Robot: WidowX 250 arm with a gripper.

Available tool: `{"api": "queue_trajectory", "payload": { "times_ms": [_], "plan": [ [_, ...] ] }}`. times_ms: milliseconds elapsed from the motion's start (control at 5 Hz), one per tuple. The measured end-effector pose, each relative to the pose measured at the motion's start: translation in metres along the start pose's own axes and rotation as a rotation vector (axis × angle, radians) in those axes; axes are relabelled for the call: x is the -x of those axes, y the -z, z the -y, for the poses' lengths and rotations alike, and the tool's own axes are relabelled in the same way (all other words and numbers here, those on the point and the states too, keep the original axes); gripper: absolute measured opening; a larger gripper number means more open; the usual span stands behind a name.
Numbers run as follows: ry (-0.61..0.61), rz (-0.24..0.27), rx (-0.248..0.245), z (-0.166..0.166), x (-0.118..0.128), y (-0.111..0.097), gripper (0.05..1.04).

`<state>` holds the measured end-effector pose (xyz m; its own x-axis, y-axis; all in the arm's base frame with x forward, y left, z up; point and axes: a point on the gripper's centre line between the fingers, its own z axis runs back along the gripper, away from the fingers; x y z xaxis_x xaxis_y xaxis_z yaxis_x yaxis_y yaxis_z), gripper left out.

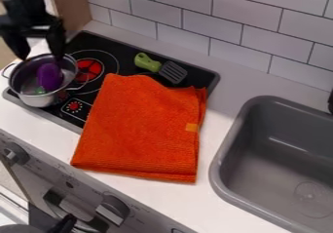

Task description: Moving an object from a pan

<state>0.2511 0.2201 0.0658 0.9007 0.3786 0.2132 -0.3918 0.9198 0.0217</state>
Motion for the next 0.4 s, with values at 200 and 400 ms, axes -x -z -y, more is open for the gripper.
{"api": "queue_trajectory", "payload": {
  "times_ms": [200,400],
  "plan": [
    [0.020,-0.002,0.000,-0.004,0.005,-0.003,0.892],
    [0.053,-0.034,0.013,0.003,0.019,0.008,0.939]
  ]
}}
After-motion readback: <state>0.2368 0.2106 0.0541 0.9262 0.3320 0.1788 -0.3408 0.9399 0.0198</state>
